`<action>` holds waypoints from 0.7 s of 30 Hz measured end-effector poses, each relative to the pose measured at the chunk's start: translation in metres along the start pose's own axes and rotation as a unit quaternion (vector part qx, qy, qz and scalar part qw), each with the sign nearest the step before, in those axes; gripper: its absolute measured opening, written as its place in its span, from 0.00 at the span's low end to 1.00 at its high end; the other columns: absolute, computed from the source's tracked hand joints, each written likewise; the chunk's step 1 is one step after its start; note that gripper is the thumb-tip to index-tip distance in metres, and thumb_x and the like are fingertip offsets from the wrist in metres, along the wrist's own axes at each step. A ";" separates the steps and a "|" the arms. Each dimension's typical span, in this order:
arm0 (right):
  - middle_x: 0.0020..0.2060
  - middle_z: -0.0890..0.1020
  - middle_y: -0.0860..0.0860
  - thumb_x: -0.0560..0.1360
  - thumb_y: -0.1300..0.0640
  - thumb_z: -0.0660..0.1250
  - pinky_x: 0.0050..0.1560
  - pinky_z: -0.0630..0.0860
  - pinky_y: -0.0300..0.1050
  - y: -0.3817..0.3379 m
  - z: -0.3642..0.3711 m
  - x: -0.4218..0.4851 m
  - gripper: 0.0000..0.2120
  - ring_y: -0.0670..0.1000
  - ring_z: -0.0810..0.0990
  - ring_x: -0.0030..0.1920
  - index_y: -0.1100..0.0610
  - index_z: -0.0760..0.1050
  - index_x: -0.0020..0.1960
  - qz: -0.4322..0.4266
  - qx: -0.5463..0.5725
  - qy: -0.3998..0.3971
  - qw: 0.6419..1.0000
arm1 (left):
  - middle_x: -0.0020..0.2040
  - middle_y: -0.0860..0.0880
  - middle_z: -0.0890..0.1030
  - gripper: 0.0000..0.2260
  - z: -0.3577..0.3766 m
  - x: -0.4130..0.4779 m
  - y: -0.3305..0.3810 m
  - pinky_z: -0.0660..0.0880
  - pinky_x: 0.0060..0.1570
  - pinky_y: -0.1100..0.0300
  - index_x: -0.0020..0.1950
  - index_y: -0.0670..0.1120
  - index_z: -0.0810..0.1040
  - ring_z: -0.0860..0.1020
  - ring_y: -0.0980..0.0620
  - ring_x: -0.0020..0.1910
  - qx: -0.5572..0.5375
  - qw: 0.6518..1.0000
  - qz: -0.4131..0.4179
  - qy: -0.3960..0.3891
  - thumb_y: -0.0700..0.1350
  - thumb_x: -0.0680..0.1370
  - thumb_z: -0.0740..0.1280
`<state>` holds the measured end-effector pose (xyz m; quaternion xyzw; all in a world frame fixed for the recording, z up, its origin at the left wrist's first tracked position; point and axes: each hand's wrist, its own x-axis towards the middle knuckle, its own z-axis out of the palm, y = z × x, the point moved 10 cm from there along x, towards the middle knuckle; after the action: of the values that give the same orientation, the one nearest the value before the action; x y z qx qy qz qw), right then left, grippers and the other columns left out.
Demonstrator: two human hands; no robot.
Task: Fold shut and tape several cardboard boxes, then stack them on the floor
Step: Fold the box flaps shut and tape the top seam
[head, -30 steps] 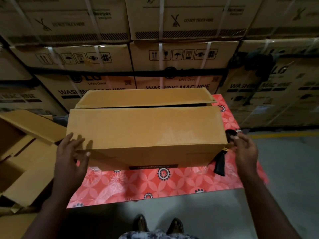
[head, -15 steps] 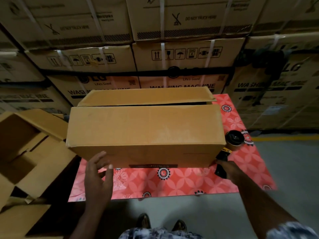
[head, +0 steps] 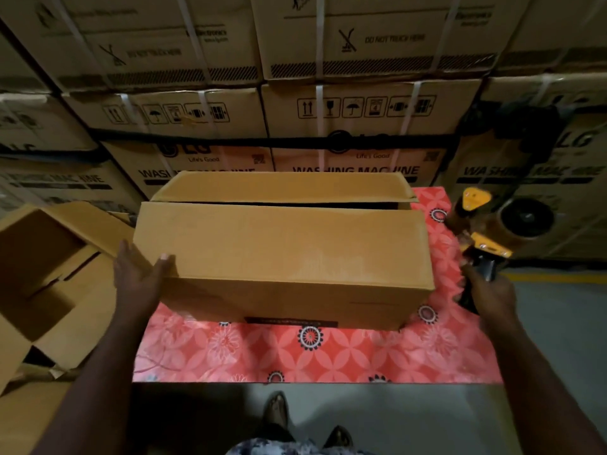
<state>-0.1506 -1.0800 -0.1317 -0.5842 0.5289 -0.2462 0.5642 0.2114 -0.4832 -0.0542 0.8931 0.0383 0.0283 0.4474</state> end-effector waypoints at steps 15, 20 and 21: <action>0.34 0.82 0.48 0.68 0.62 0.75 0.32 0.73 0.33 -0.225 0.187 -0.119 0.09 0.37 0.79 0.30 0.49 0.79 0.42 -0.345 -0.077 -0.180 0.918 | 0.65 0.47 0.81 0.18 0.063 -0.058 0.123 0.76 0.60 0.52 0.69 0.47 0.75 0.79 0.48 0.64 -0.265 0.942 -0.005 -0.207 0.52 0.82 0.64; 0.37 0.83 0.41 0.65 0.49 0.79 0.37 0.75 0.42 -0.250 0.279 -0.183 0.09 0.42 0.82 0.39 0.43 0.80 0.42 -0.480 -0.204 -0.278 0.807 | 0.74 0.43 0.71 0.25 0.090 -0.071 0.157 0.77 0.63 0.45 0.69 0.45 0.76 0.74 0.38 0.71 -0.584 0.669 -0.223 -0.403 0.52 0.75 0.73; 0.36 0.80 0.37 0.65 0.52 0.80 0.38 0.73 0.40 -0.248 0.295 -0.184 0.14 0.40 0.80 0.39 0.39 0.76 0.40 -0.477 -0.229 -0.291 0.797 | 0.73 0.43 0.73 0.34 0.086 -0.066 0.157 0.78 0.62 0.44 0.72 0.45 0.75 0.72 0.38 0.72 -0.595 0.660 -0.221 -0.401 0.51 0.68 0.80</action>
<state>0.1355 -0.8463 0.0819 -0.9188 0.0352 -0.1743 0.3525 0.1593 -0.6510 0.0190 0.3261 0.0267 -0.4155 0.8487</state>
